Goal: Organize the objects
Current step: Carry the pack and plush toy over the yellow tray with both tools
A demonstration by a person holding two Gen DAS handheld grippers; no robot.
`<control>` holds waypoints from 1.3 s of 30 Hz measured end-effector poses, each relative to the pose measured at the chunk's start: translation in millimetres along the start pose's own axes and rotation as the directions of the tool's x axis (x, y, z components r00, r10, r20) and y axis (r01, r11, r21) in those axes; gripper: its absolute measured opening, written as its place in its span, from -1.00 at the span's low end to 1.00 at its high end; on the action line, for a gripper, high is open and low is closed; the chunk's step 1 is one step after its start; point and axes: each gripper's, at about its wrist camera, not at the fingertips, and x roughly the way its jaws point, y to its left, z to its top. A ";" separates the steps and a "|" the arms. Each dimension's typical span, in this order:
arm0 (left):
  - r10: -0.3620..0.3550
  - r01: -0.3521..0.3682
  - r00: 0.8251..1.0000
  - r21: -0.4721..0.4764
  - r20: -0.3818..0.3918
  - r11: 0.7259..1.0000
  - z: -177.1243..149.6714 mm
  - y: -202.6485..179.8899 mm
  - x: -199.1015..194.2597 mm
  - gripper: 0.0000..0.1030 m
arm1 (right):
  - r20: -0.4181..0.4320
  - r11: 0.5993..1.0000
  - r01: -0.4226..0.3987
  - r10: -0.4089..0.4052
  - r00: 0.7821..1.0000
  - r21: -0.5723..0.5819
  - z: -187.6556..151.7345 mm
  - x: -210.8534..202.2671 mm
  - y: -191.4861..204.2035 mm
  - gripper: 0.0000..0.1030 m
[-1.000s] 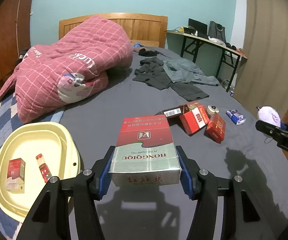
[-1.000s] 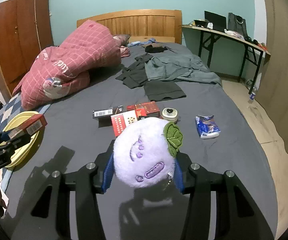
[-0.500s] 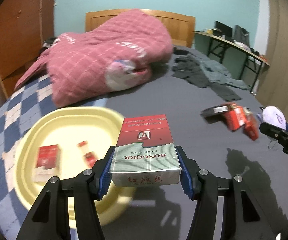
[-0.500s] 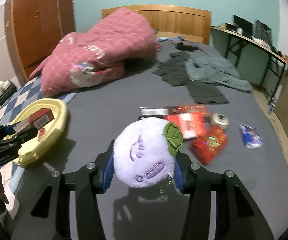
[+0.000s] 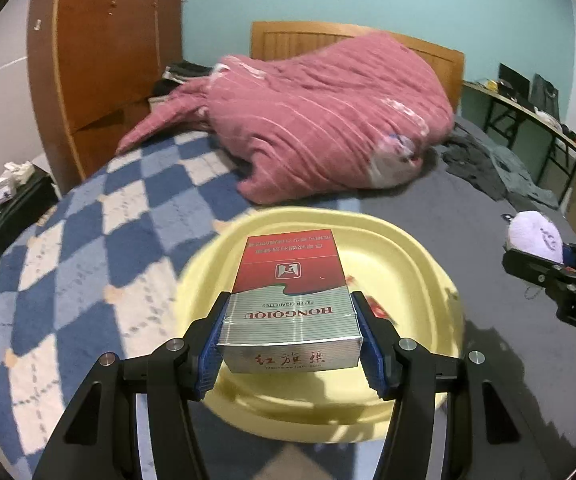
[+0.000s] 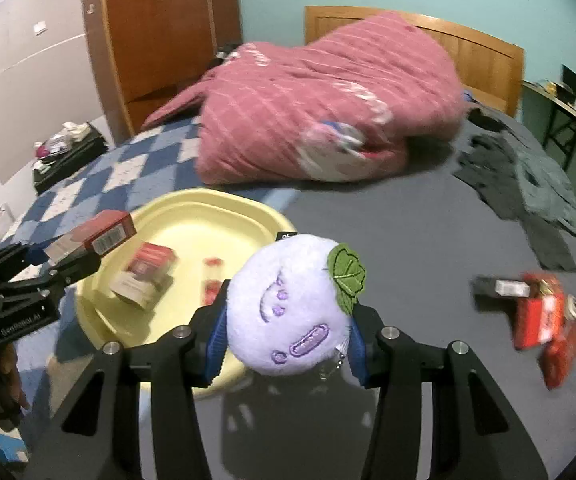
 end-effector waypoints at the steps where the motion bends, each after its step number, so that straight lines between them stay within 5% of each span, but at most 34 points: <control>1: 0.004 -0.004 1.000 -0.002 0.005 1.000 1.5 3.5 -0.2 0.10 | 0.001 1.000 -0.006 0.006 1.000 -0.008 2.8 2.7 5.4 -0.03; 13: -0.030 0.030 1.000 -0.006 -0.002 1.000 5.3 20.4 51.1 0.10 | -0.064 0.998 -0.029 0.025 0.998 -0.054 1.1 61.9 35.1 -0.03; 27: -0.072 0.067 0.989 -0.042 -0.133 0.997 -19.4 29.4 130.6 0.10 | -0.146 0.993 -0.020 0.003 0.989 -0.115 -18.3 121.5 39.3 -0.03; 39: -0.066 0.061 0.992 -0.044 -0.107 0.997 -23.2 29.6 137.5 0.10 | -0.135 0.986 -0.014 -0.009 0.991 -0.163 -27.6 135.3 51.7 -0.02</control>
